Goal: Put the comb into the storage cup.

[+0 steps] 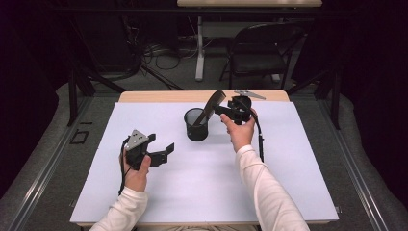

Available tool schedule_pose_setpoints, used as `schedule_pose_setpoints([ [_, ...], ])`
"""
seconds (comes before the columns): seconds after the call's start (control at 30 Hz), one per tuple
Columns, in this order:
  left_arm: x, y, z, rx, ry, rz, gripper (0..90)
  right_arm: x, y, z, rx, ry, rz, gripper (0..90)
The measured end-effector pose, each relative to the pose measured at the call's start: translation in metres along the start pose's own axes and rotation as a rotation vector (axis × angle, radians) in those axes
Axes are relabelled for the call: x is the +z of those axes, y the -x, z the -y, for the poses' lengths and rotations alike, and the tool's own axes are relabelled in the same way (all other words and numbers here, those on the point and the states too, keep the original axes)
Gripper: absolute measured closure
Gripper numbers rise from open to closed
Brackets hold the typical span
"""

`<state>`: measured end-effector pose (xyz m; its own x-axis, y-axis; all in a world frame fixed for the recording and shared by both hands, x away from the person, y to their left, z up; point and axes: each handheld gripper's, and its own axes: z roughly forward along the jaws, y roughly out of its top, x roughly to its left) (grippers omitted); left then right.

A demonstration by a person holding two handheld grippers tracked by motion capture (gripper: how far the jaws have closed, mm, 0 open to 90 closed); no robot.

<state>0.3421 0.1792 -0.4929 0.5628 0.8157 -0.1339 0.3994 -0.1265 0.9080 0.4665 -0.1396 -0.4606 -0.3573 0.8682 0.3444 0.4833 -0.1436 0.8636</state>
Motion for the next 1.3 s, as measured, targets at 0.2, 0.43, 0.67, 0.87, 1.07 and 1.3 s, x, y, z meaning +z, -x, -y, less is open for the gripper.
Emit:
schedule_pose_setpoints([
  [0.2, 0.000, 0.000, 0.000, 0.000, 0.001, 0.001, 16.2, -0.005, 0.000, -0.001, -0.021, -0.011, 0.002, 21.9],
  [0.43, 0.000, 0.000, 0.000, -0.005, -0.005, 0.005, 16.2, -0.009, -0.006, -0.001, -0.077, -0.038, 0.035, 19.6],
  [0.67, 0.000, -0.001, -0.001, -0.007, -0.004, 0.010, 16.2, -0.015, -0.007, -0.002, -0.102, -0.046, 0.067, 16.7],
  [0.87, -0.001, -0.001, -0.001, -0.006, -0.007, 0.013, 16.1, -0.025, -0.009, -0.003, -0.144, -0.045, 0.059, 16.7],
  [1.07, -0.001, -0.002, -0.002, -0.022, -0.012, 0.027, 16.1, -0.033, -0.014, -0.003, -0.156, -0.055, 0.025, 16.2],
  [1.3, 0.000, -0.002, -0.002, -0.017, -0.024, 0.040, 16.2, -0.045, -0.022, -0.002, -0.183, -0.059, -0.025, 15.3],
])
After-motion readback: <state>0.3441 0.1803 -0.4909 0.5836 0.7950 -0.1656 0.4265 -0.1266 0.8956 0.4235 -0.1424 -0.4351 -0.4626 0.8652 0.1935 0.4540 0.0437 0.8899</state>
